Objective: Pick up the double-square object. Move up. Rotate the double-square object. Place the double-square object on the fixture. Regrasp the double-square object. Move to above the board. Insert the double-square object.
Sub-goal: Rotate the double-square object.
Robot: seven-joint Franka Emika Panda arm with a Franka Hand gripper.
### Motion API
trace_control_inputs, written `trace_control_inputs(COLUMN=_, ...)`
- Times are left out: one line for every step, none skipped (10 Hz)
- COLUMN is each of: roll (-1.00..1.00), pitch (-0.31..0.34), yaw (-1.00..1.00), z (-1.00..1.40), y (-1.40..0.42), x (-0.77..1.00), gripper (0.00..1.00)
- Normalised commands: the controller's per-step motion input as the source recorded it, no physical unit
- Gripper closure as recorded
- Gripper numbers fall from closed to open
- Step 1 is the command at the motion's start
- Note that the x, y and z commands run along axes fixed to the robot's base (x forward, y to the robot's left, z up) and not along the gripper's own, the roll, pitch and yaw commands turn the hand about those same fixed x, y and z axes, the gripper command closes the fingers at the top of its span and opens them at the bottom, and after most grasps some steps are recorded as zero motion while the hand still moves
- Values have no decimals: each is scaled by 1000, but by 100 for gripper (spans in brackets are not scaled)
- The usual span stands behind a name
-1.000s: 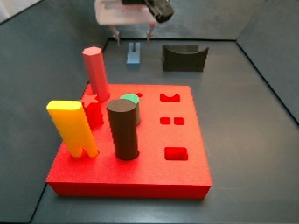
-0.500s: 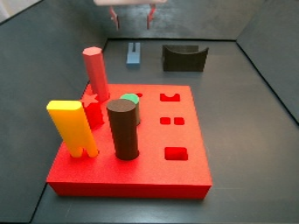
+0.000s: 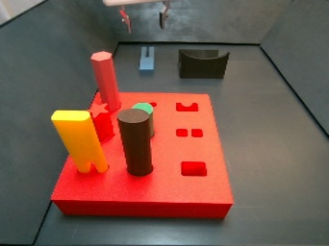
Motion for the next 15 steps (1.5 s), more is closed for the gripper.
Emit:
trace_control_inputs(roll=0, pitch=1, yaw=1000, z=-47, y=-6, x=20, gripper=0)
trace_control_inputs(roll=0, pitch=1, yaw=1000, z=-45, y=-6, x=18, gripper=0)
trace_control_inputs(roll=0, pitch=1, yaw=1000, z=-45, y=-6, x=18, gripper=0)
trace_control_inputs(roll=0, pitch=1, yaw=1000, z=-44, y=-5, x=18, gripper=0)
trace_control_inputs(roll=0, pitch=1, yaw=1000, z=-44, y=-5, x=18, gripper=0)
trace_control_inputs(roll=0, pitch=1, yaw=1000, z=-43, y=-5, x=19, gripper=0)
trace_control_inputs(roll=0, pitch=1, yaw=1000, z=-42, y=-5, x=19, gripper=0)
trace_control_inputs(roll=0, pitch=1, yaw=1000, z=-42, y=-4, x=19, gripper=0)
trace_control_inputs(roll=0, pitch=1, yaw=1000, z=-42, y=-5, x=19, gripper=0)
trace_control_inputs(roll=0, pitch=1, yaw=1000, z=-41, y=-4, x=19, gripper=0)
trace_control_inputs(roll=0, pitch=1, yaw=1000, z=-41, y=-4, x=19, gripper=0)
trace_control_inputs(roll=0, pitch=1, yaw=1000, z=-41, y=-4, x=19, gripper=0)
trace_control_inputs(roll=0, pitch=1, yaw=1000, z=-41, y=-4, x=20, gripper=0)
trace_control_inputs(roll=0, pitch=1, yaw=1000, z=-41, y=-4, x=20, gripper=0)
trace_control_inputs(roll=0, pitch=1, yaw=1000, z=-41, y=-4, x=20, gripper=0)
